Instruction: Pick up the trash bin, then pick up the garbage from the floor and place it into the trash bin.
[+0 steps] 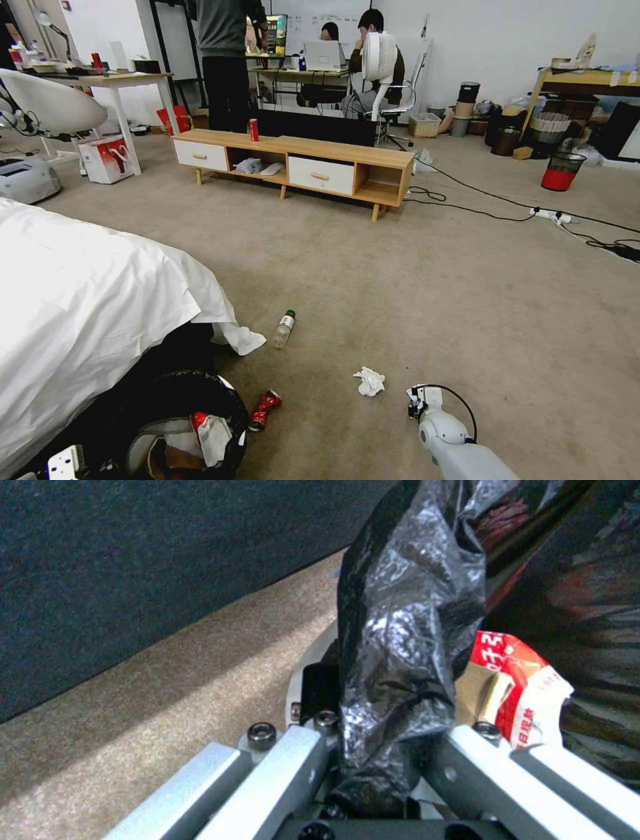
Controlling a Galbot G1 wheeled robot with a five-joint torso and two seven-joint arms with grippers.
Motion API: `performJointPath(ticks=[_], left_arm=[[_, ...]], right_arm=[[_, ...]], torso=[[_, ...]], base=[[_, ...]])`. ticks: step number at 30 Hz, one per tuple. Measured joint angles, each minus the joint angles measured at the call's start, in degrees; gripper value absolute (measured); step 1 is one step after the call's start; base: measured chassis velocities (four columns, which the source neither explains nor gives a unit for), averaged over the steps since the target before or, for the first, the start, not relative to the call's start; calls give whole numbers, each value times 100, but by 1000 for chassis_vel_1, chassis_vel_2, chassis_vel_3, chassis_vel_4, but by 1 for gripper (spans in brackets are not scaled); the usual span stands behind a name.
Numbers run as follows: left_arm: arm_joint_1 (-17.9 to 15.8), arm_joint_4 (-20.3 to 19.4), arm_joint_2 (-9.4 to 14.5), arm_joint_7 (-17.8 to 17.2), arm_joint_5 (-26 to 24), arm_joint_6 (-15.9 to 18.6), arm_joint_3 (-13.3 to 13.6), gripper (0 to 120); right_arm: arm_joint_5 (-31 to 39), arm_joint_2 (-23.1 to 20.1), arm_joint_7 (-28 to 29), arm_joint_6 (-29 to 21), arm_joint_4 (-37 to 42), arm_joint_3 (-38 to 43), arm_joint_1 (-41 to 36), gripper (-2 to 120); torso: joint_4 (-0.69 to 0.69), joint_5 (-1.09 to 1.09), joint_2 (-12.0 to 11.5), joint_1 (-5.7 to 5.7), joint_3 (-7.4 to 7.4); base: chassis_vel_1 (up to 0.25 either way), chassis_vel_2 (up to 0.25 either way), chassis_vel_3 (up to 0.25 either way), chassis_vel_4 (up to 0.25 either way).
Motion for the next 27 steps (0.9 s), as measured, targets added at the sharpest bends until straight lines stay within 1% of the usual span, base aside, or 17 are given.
performJointPath(ticks=[2,3,4,5,7,13,17,18,19,23,24,25,27], left_arm=[[0,6,-3,0,1,0,0,0],[0,6,-3,0,1,0,0,0],[5,8,-5,0,3,-1,0,0],[5,8,-5,0,3,-1,0,0],[11,8,-6,0,3,-1,1,0],[33,7,-19,2,7,-5,-1,0],[39,-1,-23,3,11,-7,1,0],[40,-11,-24,5,12,-7,2,0],[42,-20,-28,5,15,-7,3,0],[44,-30,-38,5,27,-7,8,0],[44,-41,-50,6,29,-7,20,0],[44,-41,-50,6,29,-7,20,0],[22,-54,-57,6,41,-7,47,0]], right_arm=[[-27,9,-23,15,-61,0,10,4],[-27,9,-23,15,-61,0,10,4],[-58,16,-37,31,-126,1,29,0],[-58,16,-37,31,-126,1,29,0],[-97,44,-80,60,-211,-3,64,0],[-153,66,-142,96,-286,-15,69,0],[-163,83,-144,103,-308,-14,62,0],[-158,76,-143,105,-293,-9,25,0],[-118,33,-140,105,-201,-8,-27,0],[34,-79,-117,104,57,-19,-166,0],[192,-197,-59,40,402,-32,-334,0],[192,-197,-59,40,402,-32,-334,0],[539,-501,73,-216,1074,-58,-623,0]], torso=[[0,0,0,0,0],[0,0,0,0,0],[-2,-5,0,0,0],[-2,-5,0,0,0],[-6,-7,0,-1,0],[-9,-8,0,0,0],[-9,-8,-1,0,0],[-6,-5,-1,0,0],[-3,-2,-4,1,1],[-3,-1,-5,3,2],[-10,-2,-6,4,4],[-10,-2,-6,4,4],[-15,0,-8,5,5]], base=[[0,0,0,0],[0,0,0,0],[0,0,0,0],[0,0,0,0],[0,0,0,0],[0,0,0,0],[0,0,0,0],[0,0,0,0],[0,0,0,0],[0,0,0,0],[0,0,0,0],[0,0,0,0],[0,0,0,0]])
